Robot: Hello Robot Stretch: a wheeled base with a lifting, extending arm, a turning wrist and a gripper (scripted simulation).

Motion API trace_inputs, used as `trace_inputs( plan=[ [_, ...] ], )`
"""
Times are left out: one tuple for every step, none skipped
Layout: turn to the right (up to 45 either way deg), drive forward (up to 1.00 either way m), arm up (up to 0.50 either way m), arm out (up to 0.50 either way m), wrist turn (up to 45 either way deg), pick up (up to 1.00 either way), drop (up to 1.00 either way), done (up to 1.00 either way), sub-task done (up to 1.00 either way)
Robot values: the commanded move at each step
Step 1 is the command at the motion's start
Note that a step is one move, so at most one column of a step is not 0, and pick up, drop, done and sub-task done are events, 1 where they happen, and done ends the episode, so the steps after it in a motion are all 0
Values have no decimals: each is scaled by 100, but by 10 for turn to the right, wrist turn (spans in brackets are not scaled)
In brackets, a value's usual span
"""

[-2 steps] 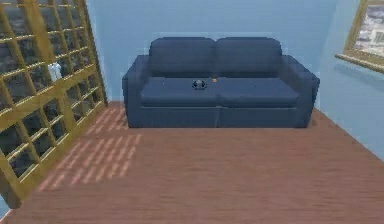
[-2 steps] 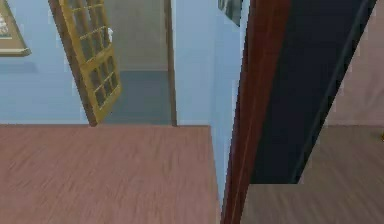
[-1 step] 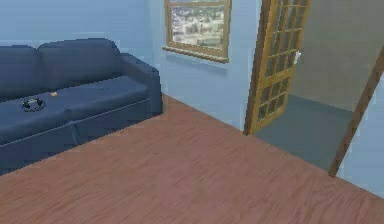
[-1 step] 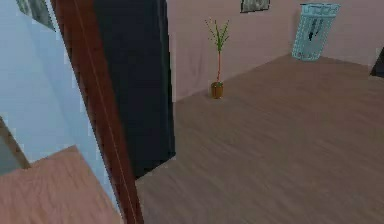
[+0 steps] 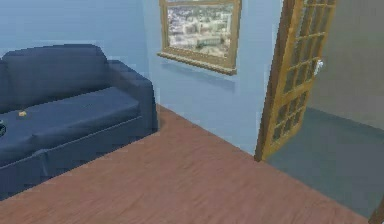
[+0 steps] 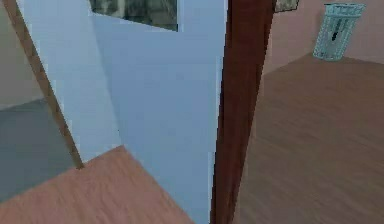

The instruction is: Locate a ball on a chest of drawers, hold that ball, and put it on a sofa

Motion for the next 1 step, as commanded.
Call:
trace_inputs(
  plan=[
    [420,0,0,0,0,0,0,0,0]
  ],
)
